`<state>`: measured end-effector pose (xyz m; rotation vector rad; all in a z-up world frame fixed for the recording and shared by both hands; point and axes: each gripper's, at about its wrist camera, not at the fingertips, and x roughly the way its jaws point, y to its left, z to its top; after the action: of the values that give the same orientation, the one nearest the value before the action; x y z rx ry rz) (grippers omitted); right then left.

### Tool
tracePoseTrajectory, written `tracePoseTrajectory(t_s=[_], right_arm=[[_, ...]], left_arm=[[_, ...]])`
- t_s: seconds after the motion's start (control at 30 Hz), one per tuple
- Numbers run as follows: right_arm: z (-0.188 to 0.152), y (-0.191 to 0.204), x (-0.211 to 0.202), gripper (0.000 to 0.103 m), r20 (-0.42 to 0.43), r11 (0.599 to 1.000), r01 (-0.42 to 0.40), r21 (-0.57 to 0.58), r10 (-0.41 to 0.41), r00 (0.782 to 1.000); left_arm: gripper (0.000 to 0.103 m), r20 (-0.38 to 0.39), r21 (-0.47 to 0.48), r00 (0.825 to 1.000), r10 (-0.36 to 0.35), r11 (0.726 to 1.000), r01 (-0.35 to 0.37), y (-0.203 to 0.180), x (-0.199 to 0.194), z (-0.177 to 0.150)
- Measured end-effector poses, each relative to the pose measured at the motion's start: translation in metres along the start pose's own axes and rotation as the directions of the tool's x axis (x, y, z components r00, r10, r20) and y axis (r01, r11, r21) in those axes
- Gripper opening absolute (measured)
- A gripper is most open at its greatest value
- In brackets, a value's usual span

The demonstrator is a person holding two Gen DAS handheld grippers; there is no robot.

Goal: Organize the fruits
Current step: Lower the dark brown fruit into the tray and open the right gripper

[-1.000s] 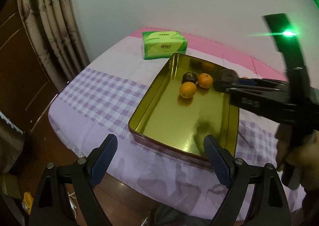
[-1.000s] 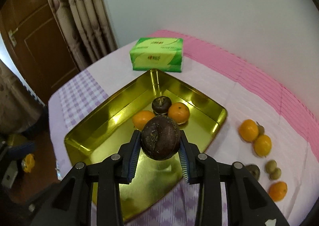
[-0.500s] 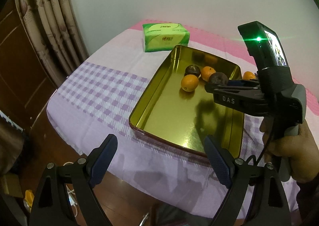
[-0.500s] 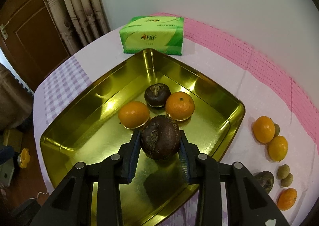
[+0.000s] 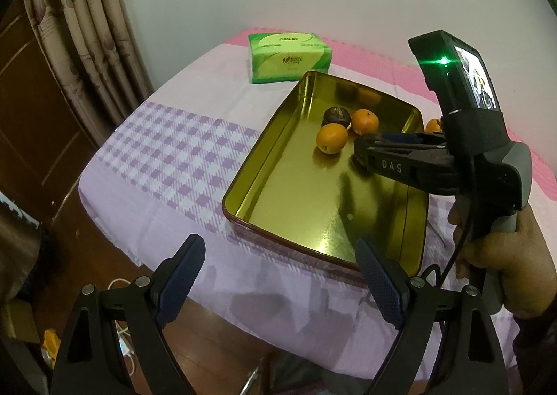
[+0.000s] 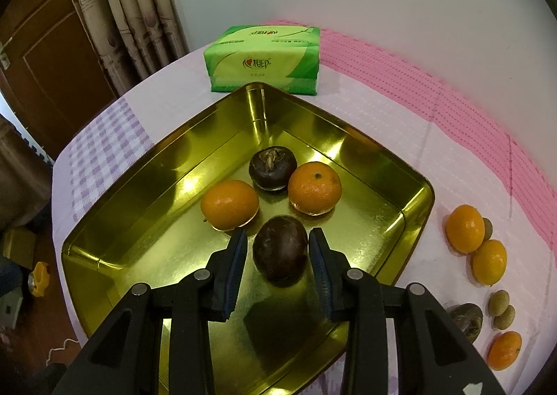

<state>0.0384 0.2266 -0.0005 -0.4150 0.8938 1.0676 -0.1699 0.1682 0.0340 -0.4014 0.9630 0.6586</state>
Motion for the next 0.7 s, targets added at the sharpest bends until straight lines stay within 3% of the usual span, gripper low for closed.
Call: tracePoseTrajectory(t_s=[0.7], right_arm=[[-0.004, -0.003, -0.015, 0.035, 0.06, 0.998, -0.026, 0.052, 0.023, 0.998]], left_arm=[[0.088, -0.01, 0.026, 1.0, 0.012, 1.0, -0.012, -0.004, 0.006, -0.001]])
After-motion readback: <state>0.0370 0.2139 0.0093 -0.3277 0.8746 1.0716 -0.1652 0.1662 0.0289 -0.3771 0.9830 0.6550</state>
